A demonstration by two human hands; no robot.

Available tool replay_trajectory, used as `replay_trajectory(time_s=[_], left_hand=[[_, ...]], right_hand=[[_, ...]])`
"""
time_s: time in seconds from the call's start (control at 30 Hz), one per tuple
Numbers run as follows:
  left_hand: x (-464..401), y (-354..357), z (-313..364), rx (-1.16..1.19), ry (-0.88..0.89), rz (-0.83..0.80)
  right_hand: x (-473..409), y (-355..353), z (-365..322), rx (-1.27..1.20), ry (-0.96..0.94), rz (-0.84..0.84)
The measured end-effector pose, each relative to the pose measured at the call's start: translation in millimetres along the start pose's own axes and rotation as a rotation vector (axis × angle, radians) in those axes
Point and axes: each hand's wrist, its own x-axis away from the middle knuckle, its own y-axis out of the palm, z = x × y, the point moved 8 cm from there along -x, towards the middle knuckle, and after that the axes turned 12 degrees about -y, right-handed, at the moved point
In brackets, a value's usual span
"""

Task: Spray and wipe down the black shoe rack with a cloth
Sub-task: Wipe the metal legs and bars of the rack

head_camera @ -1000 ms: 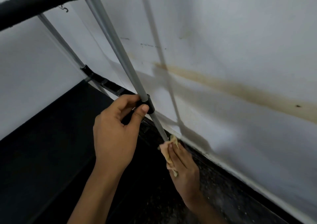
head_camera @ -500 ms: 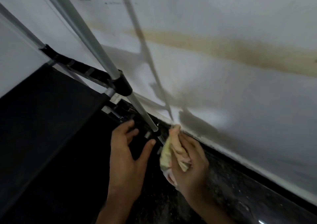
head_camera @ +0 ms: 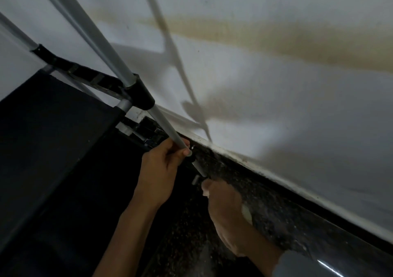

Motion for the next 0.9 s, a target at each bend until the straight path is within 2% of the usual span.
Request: replay_trajectory(time_s=[0.03, 0.07, 0.13, 0.2, 0.27, 0.4, 0.47, 0.53, 0.63, 0.67, 0.77, 0.83, 0.9], left_hand=[[-1, 0, -1, 0.003, 0.003, 0.0], [-2, -1, -1, 0.006, 0.009, 0.002], [-3, 0, -2, 0.005, 0.009, -0.001], [-3, 1, -2, 0.007, -0.001, -0.009], [-2, 1, -1, 0.014, -0.002, -0.015], [-4, 0, -4, 0.011, -0.01, -0.004], [-6, 1, -6, 0.023, -0.016, -0.006], [-6, 2, -7, 0.032, -0.025, -0.012], [-6, 2, -6, 0.041, -0.031, -0.012], [-6, 2, -5, 0.045, -0.026, -0.011], [-5, 2, -3, 0.051, -0.022, -0.016], [-5, 4, -3, 0.04, -0.025, -0.017], [-5, 4, -5, 0.043, -0.033, -0.003]], right_hand=[[6, -7, -7, -0.102, -0.084, 0.019], [12, -29, -23, -0.125, -0.223, 0.121], [23, -56, -55, -0.076, -0.5, 0.416], [15, -61, -66, -0.022, -0.607, 0.567], [-4, -43, -54, 0.053, -0.587, 0.546], [-13, 9, -8, 0.09, -0.34, 0.178], [-14, 18, 12, 0.001, -0.246, 0.071], [-11, -1, 14, -0.094, -0.31, 0.181], [6, -49, -15, -0.131, -0.607, 0.572], [9, -57, -26, -0.109, -0.687, 0.656], [0, -46, -34, 0.058, -0.698, 0.707], [-6, -18, -19, 0.158, -0.628, 0.553], [-7, 13, -3, 0.248, -0.495, 0.268]])
